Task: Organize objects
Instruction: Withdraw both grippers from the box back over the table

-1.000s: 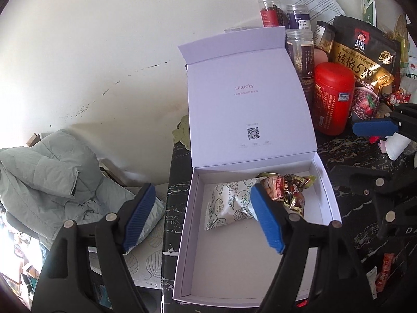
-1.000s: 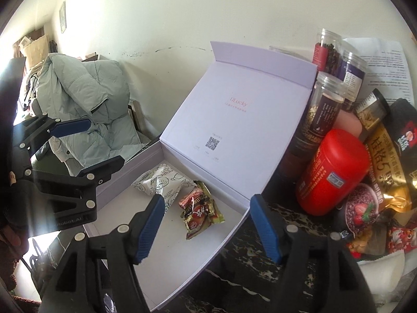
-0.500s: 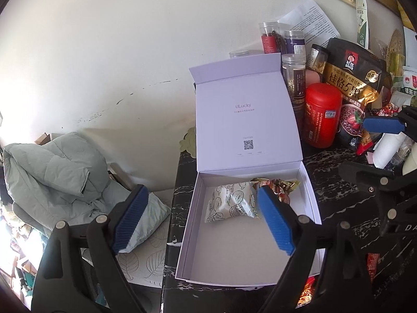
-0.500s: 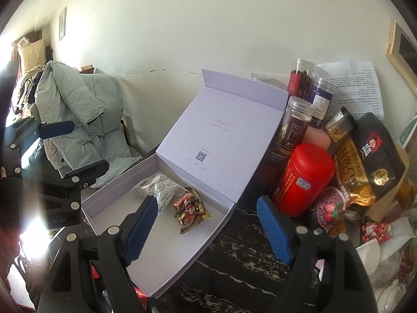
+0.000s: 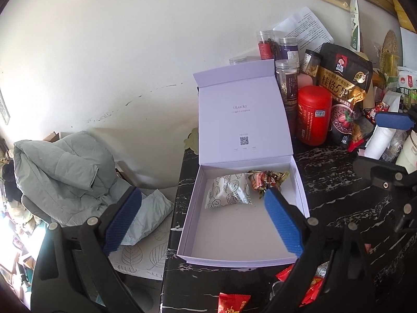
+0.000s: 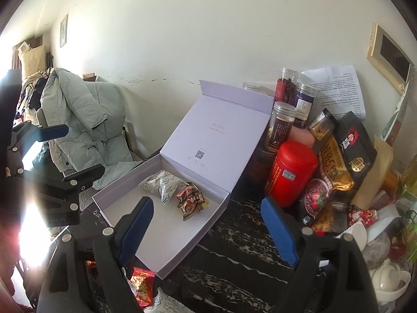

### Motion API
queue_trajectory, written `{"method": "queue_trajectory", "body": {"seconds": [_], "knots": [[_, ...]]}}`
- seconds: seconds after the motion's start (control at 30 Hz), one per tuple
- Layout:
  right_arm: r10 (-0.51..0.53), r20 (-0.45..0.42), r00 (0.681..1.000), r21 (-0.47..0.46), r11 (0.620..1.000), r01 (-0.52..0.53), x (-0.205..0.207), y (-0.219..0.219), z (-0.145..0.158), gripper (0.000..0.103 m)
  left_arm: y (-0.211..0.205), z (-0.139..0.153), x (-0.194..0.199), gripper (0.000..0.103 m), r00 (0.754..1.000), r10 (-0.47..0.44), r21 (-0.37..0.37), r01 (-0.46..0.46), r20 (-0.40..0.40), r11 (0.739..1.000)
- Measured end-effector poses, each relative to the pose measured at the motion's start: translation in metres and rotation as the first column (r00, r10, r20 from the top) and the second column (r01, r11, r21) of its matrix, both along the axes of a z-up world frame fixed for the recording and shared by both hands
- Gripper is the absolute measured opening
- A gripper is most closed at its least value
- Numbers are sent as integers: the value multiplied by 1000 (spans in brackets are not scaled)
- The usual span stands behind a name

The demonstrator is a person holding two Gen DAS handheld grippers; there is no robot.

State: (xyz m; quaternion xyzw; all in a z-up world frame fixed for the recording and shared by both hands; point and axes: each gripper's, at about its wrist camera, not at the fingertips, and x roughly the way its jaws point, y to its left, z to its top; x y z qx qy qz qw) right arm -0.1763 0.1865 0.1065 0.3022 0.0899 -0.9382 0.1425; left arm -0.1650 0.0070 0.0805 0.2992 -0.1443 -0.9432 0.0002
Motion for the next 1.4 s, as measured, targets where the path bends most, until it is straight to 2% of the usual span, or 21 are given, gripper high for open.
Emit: {"method": "queue_trajectory", "body": {"seconds": [0.5,0.83,1.03,1.4], "knots": [[-22,-35,999,1,1000,22,48,15,-3,90,5,-6,44,97,1000,-11,65,10,15,998],[-58,-42,997,43,997,60,73,17,-26,90,2,-26,65,97,998,-21,121,14,57,993],[-74,-43,996,50,996,76,89,17,-37,90,-1,-36,77,97,998,-6,126,-2,62,992],[-66,13,998,55,996,65,108,18,-66,91,-2,-65,94,97,992,-3,150,-17,128,989]]}}
